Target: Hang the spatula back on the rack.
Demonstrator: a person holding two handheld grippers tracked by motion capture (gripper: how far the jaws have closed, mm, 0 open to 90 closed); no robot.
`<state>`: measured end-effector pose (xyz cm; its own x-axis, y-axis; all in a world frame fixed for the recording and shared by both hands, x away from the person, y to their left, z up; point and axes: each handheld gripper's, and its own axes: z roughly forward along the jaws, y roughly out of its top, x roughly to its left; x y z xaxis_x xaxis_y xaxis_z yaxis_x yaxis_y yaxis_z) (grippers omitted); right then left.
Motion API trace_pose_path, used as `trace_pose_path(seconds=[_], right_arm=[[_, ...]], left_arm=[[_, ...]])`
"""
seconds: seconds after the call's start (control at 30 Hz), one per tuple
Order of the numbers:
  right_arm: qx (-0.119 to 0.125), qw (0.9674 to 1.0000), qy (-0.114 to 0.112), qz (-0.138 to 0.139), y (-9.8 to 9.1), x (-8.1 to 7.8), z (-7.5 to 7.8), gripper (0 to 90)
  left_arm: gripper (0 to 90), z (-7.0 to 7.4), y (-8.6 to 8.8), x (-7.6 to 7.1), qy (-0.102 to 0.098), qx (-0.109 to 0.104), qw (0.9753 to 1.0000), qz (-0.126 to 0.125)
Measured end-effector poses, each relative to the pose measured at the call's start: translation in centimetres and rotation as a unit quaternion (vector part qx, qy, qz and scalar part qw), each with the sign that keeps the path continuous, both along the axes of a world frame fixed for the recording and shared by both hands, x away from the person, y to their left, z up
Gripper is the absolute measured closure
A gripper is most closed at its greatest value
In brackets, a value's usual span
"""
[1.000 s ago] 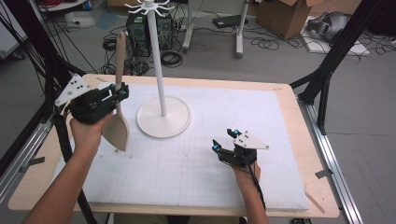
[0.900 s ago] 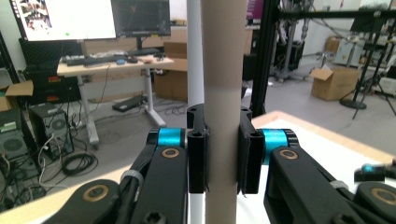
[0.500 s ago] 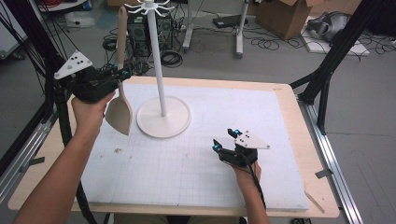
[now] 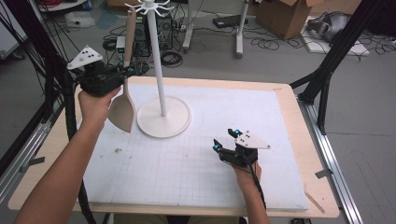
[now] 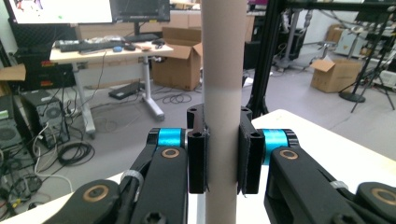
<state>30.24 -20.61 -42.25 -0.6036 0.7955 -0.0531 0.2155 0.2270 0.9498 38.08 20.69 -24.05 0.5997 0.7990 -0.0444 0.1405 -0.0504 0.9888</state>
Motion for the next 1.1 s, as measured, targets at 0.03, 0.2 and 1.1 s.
trace_pose_path(seconds=[0.03,0.2,1.1], right_arm=[[-0.001,1.0000,0.000,0.000,0.0,0.0,0.0,31.1],[0.000,1.0000,0.003,-0.002,0.0,0.0,0.0,31.1],[0.005,0.9994,0.017,-0.029,-3.2,-1.0,-0.5,29.5]], left_arm=[[77.7,0.0,-0.1,0.1,0.003,0.000,1.0000,-0.001],[77.6,-0.4,-0.8,0.6,0.010,0.004,0.9999,-0.006],[12.1,-11.2,3.0,-5.2,-0.027,-0.049,0.9968,-0.057]])
